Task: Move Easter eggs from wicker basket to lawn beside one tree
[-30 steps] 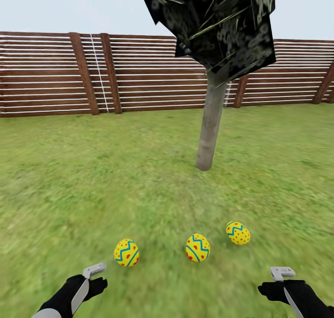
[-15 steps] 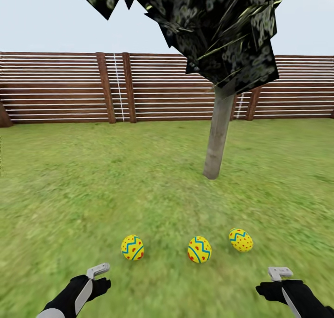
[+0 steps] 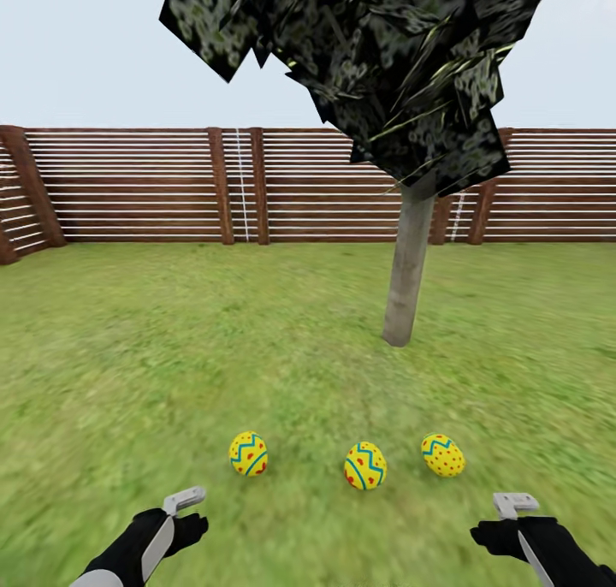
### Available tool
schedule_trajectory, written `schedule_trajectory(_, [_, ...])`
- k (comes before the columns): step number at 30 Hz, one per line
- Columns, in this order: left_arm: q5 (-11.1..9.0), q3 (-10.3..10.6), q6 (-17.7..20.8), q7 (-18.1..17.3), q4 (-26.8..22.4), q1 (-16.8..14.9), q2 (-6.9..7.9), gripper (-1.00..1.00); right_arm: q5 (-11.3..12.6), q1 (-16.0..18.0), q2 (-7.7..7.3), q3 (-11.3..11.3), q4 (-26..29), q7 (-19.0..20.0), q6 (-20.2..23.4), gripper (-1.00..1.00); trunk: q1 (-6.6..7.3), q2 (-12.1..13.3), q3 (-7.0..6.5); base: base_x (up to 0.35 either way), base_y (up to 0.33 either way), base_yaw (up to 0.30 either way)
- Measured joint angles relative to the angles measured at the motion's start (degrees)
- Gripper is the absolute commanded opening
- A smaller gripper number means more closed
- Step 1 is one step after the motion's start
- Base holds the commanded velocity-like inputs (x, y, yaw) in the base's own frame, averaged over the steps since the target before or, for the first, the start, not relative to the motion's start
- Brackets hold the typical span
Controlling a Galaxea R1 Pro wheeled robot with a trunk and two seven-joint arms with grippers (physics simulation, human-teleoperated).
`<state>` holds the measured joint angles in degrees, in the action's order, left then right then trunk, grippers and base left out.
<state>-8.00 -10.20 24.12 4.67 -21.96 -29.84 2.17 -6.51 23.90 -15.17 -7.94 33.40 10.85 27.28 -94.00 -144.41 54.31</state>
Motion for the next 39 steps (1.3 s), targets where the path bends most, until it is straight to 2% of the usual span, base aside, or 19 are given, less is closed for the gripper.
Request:
schedule_trajectory(8, [0.08,0.00,0.00,0.00,0.01,0.03,-0.38,1.00,-0.07,0.00,0.15,0.68,-1.42,-0.03,-0.16,1.00,0.21,0.11,-2.29,-0.221,-0.261,0.217])
schedule_trajectory(11, [0.09,0.00,0.00,0.00,0.01,0.02,-0.39,1.00,0.06,0.00,0.12,3.53,-2.15,-0.21,-0.32,1.00,0.29,0.15,-3.15,-0.202,-0.262,0.221])
schedule_trajectory(15, [0.09,0.00,0.03,0.01,0.01,0.02,-0.39,1.00,0.15,0.01,0.11,4.68,-2.35,-0.25,-0.35,1.00,0.39,0.20,-4.30,-0.198,-0.262,0.221])
schedule_trajectory(19, [-0.03,-0.02,0.05,0.01,-0.01,0.02,-0.34,1.00,0.28,0.00,0.04,4.83,-2.38,-0.20,-0.34,1.00,0.51,0.26,-5.41,-0.103,-0.216,0.161])
schedule_trajectory(33, [-0.37,-0.33,0.09,0.02,0.03,0.00,-0.31,1.00,0.30,-0.01,-0.16,4.82,-2.39,0.16,-0.49,1.00,0.88,0.44,-8.58,-0.003,-0.008,0.012])
schedule_trajectory(39, [-0.14,-0.20,0.11,0.02,0.07,0.02,-0.38,1.00,0.09,0.00,0.04,4.98,-2.45,-0.14,-0.42,1.00,1.03,0.52,-10.21,0.000,0.000,0.194])
